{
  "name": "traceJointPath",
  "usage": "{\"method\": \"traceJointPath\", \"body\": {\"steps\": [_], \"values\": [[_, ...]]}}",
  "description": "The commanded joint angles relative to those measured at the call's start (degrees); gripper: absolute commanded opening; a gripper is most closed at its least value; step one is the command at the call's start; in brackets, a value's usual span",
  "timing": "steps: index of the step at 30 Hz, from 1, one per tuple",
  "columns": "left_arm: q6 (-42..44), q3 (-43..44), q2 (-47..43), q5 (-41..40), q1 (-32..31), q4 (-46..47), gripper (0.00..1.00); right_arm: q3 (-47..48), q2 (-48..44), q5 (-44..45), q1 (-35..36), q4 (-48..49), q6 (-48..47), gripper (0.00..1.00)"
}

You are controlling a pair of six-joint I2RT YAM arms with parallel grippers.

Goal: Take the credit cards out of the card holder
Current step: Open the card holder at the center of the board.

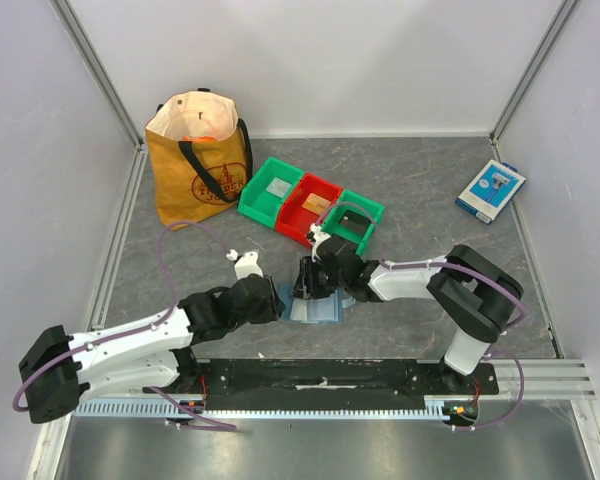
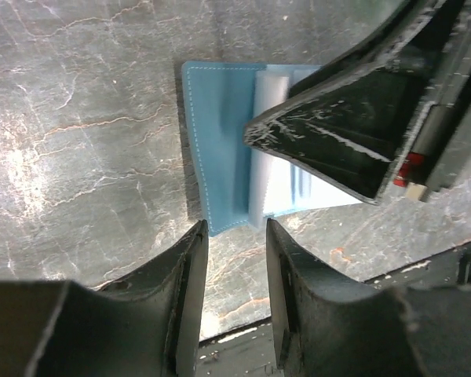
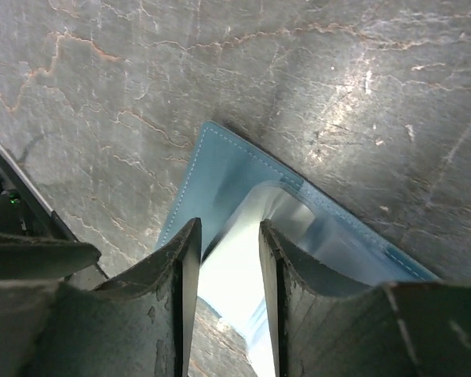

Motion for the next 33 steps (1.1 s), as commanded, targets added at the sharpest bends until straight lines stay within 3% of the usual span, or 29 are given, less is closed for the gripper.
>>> {"method": "traceJointPath", "body": {"steps": [1, 9, 18, 25, 33], "values": [[-1.55, 0.13, -3.4, -0.16, -0.21, -0.83, 0.41, 2.79, 3.01, -0.89, 0.3, -1.87, -1.29, 0.45], [2.24, 2.86, 3.17, 6.87, -0.21, 8.05, 0.29, 5.6, 0.82, 0.43, 0.39, -5.29, -3.66, 0.47], [1.19, 3.56, 9.86, 9.42, -0.21, 12.44, 0.24, 8.5, -3.75, 1.84, 0.3, -9.43, -6.3, 0.58], [0.04, 2.77, 12.76, 5.39, -0.12, 12.54, 0.23, 7.28, -9.72, 5.78, -0.67, -11.98, -7.35, 0.57], [-0.48, 1.28, 16.54, 4.15, -0.04, 12.62, 0.18, -1.68, -18.08, 14.84, -1.19, -16.37, -6.3, 0.51]]}}
